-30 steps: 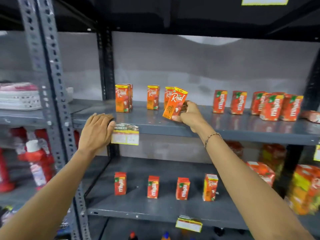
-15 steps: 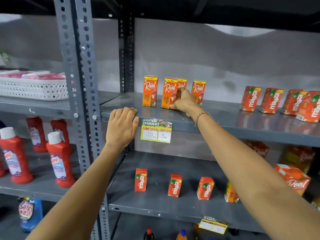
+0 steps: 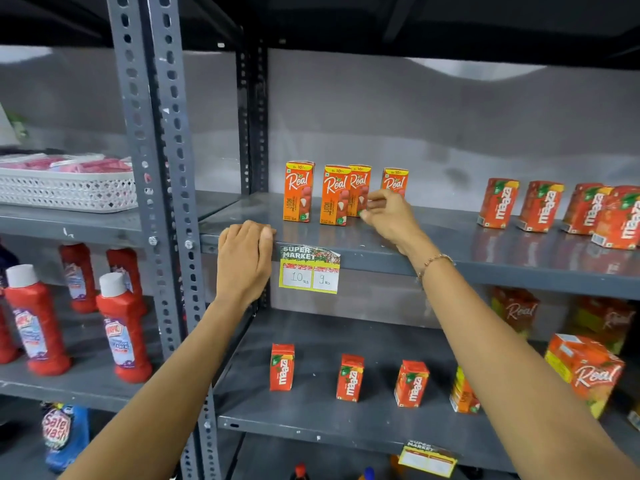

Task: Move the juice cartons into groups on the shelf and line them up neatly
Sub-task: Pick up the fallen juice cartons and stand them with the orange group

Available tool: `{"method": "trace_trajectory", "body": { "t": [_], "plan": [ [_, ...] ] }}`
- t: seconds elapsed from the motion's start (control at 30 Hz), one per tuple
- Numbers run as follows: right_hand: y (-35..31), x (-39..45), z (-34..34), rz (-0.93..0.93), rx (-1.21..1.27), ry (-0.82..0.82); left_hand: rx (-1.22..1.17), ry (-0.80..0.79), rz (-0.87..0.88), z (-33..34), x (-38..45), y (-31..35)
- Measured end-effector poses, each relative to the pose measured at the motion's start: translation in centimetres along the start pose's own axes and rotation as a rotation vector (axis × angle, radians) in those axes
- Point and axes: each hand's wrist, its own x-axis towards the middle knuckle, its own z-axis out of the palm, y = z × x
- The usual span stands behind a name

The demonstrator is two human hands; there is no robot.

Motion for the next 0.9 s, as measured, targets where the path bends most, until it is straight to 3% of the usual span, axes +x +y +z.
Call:
{"method": "trace_trajectory", "body": {
  "t": [0.07, 0.27, 0.63, 0.9],
  "plan": [
    [1.3, -1.8, -2.7, -0.091, 0.014, 0.132, -0.049, -0.026, -0.059, -0.3, 0.1, 1.9],
    [7.3, -6.9, -13.0, -0.190, -0.069, 0.481, 0.095, -0.167, 0.177, 2.5, -1.7, 12.1],
    [17.5, -11.5, -35.4, -0.090, -0.291, 0.641, 0.019, -0.255, 0.310, 12.6, -5.7, 35.1],
    [24.9, -12.0, -50.6, 0.229, -0.422, 0.793, 0.003, -0.272, 0.394, 18.5, -7.3, 48.4]
  ]
}}
